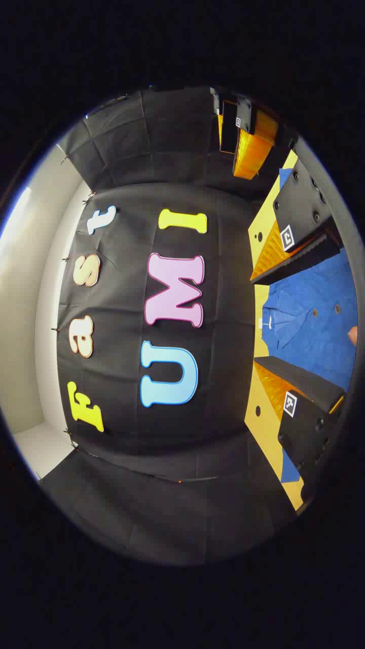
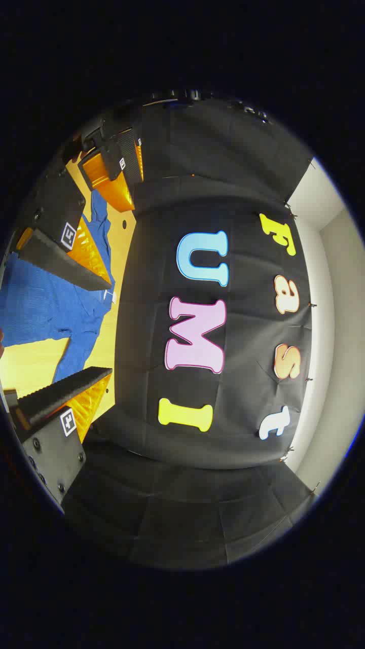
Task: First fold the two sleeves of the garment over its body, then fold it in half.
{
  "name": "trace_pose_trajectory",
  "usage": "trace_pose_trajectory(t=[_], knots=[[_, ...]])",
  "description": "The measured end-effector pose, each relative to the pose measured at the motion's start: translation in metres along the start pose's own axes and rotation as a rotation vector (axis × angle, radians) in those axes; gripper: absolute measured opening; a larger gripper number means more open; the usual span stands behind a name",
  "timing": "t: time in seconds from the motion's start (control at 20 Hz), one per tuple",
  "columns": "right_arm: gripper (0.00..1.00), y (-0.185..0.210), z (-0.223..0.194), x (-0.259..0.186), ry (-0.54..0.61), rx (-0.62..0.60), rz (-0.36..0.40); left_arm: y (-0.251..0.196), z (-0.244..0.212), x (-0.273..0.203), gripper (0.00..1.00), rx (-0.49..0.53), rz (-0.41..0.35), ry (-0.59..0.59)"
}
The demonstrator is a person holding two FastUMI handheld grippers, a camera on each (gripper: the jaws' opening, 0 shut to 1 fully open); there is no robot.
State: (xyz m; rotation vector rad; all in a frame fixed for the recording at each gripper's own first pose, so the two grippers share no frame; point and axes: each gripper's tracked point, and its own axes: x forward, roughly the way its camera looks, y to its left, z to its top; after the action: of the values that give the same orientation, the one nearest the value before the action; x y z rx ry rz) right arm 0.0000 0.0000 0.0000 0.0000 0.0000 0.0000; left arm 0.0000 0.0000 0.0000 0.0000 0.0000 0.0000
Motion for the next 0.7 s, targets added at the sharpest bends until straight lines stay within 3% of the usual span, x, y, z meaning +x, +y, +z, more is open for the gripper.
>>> trace_pose_trajectory(t=[0.15,0.2,0.3,0.35,0.5,0.55,0.6,0.7], knots=[[0.91,0.000,-0.002,0.001,0.005,0.002,-0.004,-0.002,0.002,0.001,0.83,0.028,-0.005,-0.005],[0.97,0.000,-0.002,0.000,0.008,0.009,-0.004,-0.001,0.003,0.002,0.82,0.038,-0.006,-0.004],[0.92,-0.001,-0.006,0.000,0.019,0.027,-0.003,0.002,0.005,0.001,0.82,0.046,-0.003,0.001],[0.97,-0.003,-0.009,0.001,0.024,0.031,-0.006,0.003,0.002,0.000,0.82,0.047,0.002,0.007],[0.97,-0.004,-0.009,0.004,0.031,0.045,-0.008,0.008,0.001,-0.008,0.82,0.056,0.027,0.016],[0.91,-0.002,-0.010,0.005,0.033,0.052,-0.004,0.010,0.001,-0.011,0.82,0.061,0.034,0.020],[0.97,0.000,-0.010,0.007,0.036,0.056,0.001,0.013,0.001,-0.015,0.82,0.066,0.042,0.023],[0.97,0.005,-0.008,0.008,0.033,0.052,0.010,0.014,0.004,-0.020,0.82,0.066,0.053,0.028]])
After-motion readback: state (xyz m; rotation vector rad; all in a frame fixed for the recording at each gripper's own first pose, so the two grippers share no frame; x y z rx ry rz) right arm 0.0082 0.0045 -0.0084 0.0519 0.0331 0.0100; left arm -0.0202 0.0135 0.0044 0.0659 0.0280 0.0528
